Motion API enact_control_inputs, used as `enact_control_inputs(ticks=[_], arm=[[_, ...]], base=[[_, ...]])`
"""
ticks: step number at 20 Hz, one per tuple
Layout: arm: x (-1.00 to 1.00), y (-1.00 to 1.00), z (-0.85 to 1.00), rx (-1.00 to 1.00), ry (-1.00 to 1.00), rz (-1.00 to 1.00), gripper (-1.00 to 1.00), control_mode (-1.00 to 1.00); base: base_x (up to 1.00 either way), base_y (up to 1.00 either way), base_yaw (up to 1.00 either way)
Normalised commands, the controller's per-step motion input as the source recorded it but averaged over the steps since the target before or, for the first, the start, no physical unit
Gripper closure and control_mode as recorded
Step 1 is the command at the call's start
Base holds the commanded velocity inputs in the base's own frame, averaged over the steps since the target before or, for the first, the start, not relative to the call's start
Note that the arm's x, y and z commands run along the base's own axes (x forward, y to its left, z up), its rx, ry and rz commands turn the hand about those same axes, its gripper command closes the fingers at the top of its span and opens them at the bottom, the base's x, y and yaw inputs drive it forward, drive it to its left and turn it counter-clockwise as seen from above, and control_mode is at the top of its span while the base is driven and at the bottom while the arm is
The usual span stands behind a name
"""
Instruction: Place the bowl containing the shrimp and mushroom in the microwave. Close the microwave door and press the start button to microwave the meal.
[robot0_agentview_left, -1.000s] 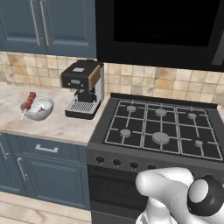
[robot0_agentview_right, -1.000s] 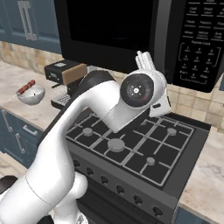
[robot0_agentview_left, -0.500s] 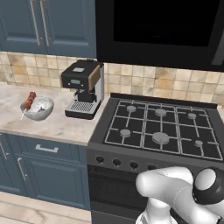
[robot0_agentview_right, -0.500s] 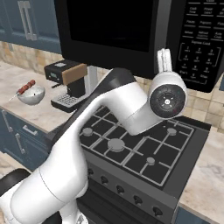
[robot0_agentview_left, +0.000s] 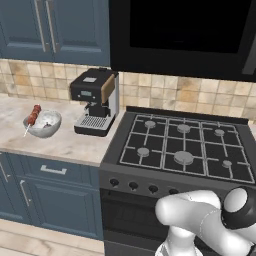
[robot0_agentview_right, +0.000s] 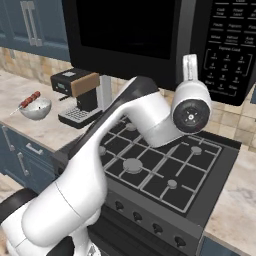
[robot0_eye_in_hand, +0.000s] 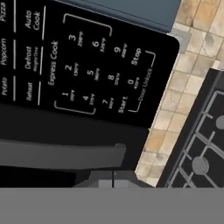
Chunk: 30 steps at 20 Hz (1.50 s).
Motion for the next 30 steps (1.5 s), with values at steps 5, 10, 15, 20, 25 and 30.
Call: enact_control_inputs(ticks=[5,10,15,20,25,30], arm=[[0.34,-0.2,-0.02,0.01,0.01,0.0,1.0,-1.0],[0.28,-0.29,-0.01,0.01,0.02,0.0,1.0,-1.0],[0.23,-0.19,-0.12,0.0,0.0,0.0,1.0,-1.0],[0.3,-0.1,-0.11,0.0,0.0,0.0,1.0,-1.0],[0.36,-0.02,-0.07,0.0,0.0,0.0,1.0,-1.0],[0.32,-0.19,-0.11,0.01,0.0,0.0,1.0,-1.0]], base=[[0.0,0.0,0.0],[0.0,0.0,0.0],[0.0,0.0,0.0],[0.0,0.0,0.0],[0.0,0.0,0.0],[0.0,0.0,0.0]])
